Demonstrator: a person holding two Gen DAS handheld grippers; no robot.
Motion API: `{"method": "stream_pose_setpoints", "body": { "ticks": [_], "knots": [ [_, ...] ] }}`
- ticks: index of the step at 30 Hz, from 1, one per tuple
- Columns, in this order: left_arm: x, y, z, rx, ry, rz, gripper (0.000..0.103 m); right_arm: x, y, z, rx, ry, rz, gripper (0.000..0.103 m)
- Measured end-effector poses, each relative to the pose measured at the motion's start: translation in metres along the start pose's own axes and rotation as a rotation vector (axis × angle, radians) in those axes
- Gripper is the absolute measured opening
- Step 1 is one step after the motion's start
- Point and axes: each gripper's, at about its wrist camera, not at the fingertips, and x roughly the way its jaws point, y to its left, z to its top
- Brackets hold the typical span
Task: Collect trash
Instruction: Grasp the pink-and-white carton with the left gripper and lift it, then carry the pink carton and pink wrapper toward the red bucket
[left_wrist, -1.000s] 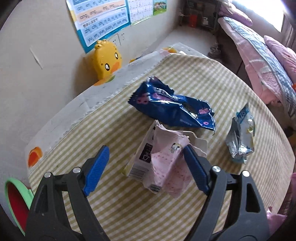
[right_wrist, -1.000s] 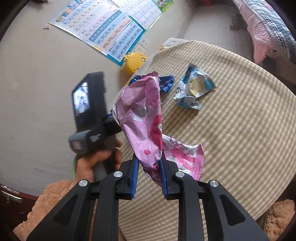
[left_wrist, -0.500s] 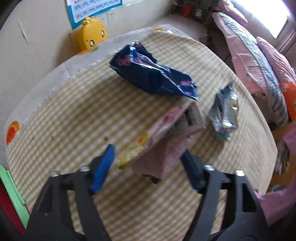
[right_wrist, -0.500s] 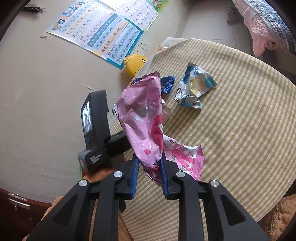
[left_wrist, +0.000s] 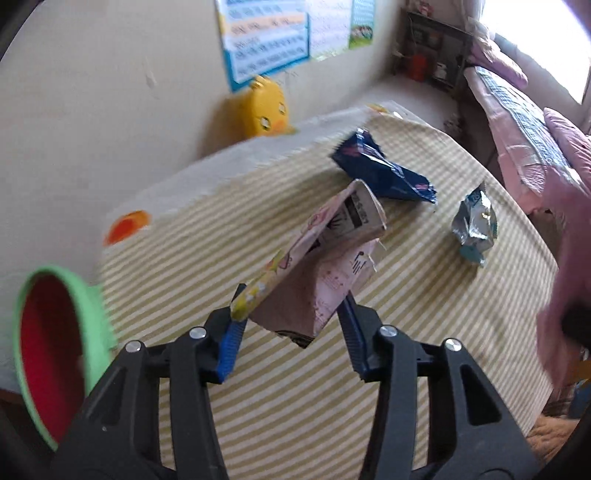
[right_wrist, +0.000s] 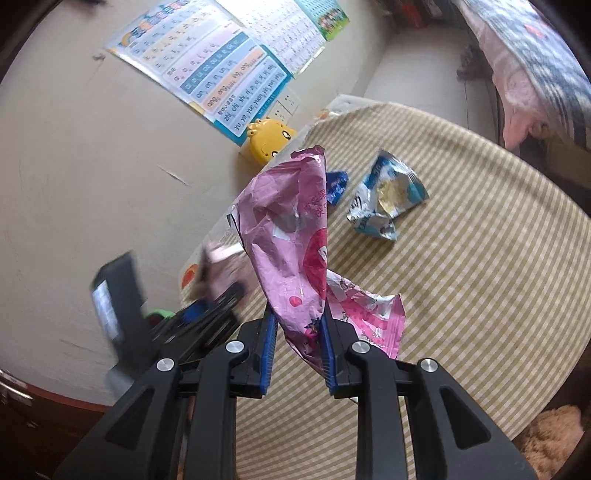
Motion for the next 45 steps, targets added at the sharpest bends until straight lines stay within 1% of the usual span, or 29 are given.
{"method": "stream_pose_setpoints", "body": {
  "ticks": [5,10,15,18,23,25,32,38,42,45],
  "knots": [
    [-0.036,0.025,-0.018,-0.034,-0.034,0.04,0.046,0.004,0.019,-0.005,-0.116,-0.028,-0.065,0.021],
    [-0.066,0.05,-0.032,-0.087,-0.065,0.09,0.046,0.01,0.025,-0.011,-0.149,-0.014,-0.065,0.021],
    [-0.089,0.06,-0.04,-0.094,-0.101,0.111,0.046,0.014,0.032,-0.016,-0.206,-0.027,-0.103,0.021],
    [-0.099,0.062,-0.04,-0.092,-0.124,0.109,0.046,0.016,0.036,-0.02,-0.245,-0.039,-0.14,0.021],
    [-0.117,0.066,-0.045,-0.097,-0.159,0.101,0.046,0.014,0.045,-0.031,-0.318,-0.064,-0.174,0.021],
    [-0.123,0.069,-0.047,-0.098,-0.172,0.103,0.046,0.014,0.047,-0.035,-0.35,-0.074,-0.204,0.021],
    [-0.14,0.083,-0.055,-0.122,-0.201,0.088,0.046,0.014,0.048,-0.046,-0.376,-0.069,-0.245,0.021],
    [-0.152,0.094,-0.063,-0.134,-0.224,0.081,0.046,0.01,0.065,-0.062,-0.446,-0.085,-0.265,0.021],
    [-0.154,0.101,-0.069,-0.142,-0.228,0.084,0.046,0.009,0.077,-0.08,-0.475,-0.08,-0.257,0.021],
    [-0.153,0.106,-0.07,-0.156,-0.223,0.08,0.046,0.006,0.086,-0.09,-0.475,-0.079,-0.238,0.021]
  ]
}}
